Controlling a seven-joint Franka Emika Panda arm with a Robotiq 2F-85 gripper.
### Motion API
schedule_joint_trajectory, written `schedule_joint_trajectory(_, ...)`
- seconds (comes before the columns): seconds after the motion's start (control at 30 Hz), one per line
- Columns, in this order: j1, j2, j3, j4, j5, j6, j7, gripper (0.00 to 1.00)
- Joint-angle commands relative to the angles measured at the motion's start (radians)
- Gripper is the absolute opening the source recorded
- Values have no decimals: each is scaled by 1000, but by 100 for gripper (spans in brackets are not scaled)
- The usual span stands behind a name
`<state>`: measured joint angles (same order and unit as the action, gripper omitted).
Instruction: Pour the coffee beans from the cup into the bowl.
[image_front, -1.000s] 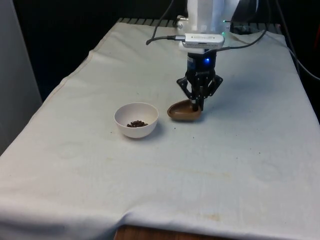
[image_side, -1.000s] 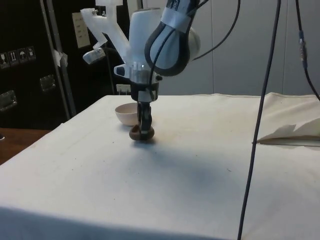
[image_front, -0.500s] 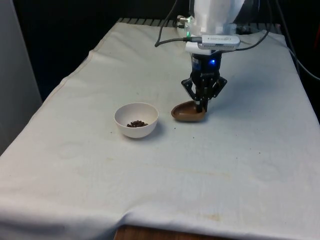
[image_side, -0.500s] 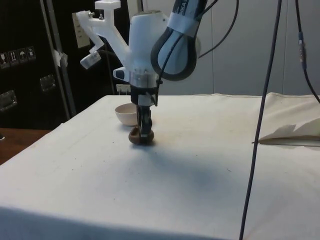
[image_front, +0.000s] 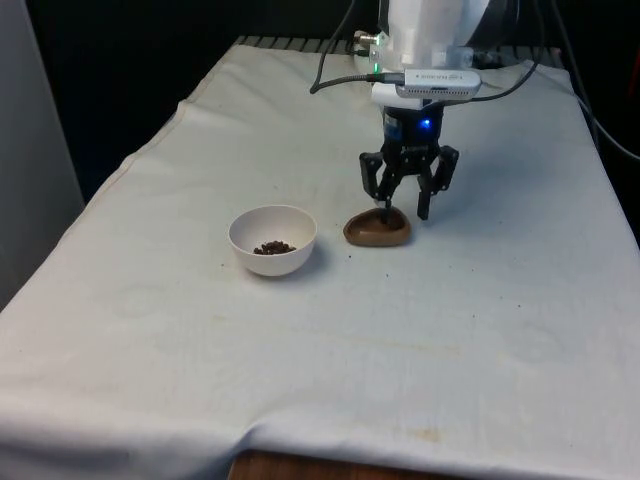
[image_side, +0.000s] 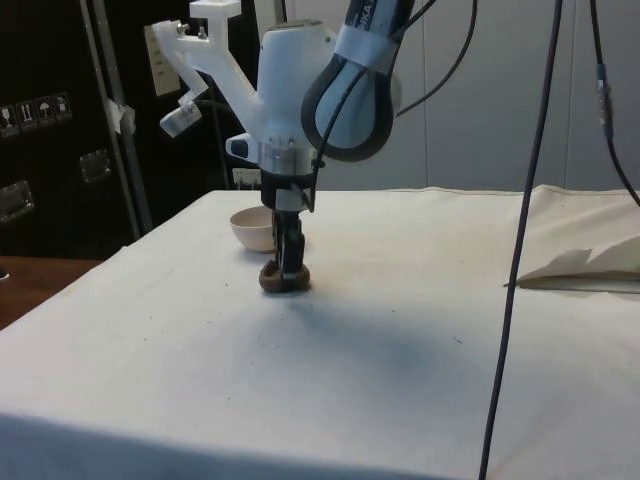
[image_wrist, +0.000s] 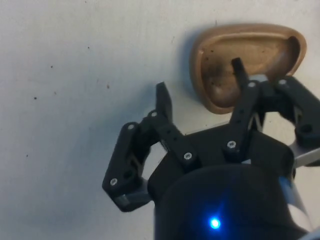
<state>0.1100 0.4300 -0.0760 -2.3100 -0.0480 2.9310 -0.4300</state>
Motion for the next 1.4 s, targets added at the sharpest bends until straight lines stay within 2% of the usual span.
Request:
schedule_joint_trajectory(0.0, 12, -4, -15, -7, -11, 12, 9, 61)
schedule_joint_trajectory(0.1, 12, -5, -15, -7, -11, 12, 9, 77)
schedule_joint_trajectory(0.17, 11, -7, -14, -7, -10, 8, 9, 95)
schedule_joint_trajectory(0.2, 9, -10, -12, -6, -8, 4, 8, 99)
schedule_joint_trajectory(0.23, 0, -2, 0, 0, 0, 0, 0, 100)
schedule_joint_trajectory(0.27, 8, -14, -11, -6, -7, 0, 7, 100)
schedule_joint_trajectory(0.5, 0, -32, 0, -3, 0, -16, 0, 100)
schedule_joint_trajectory(0.57, 3, -47, -4, -7, -2, -29, 5, 100)
schedule_joint_trajectory(1.17, -3, -92, 0, -3, 0, -65, 1, 100)
schedule_joint_trajectory(1.37, -1, -116, -2, -5, -1, -86, 4, 100)
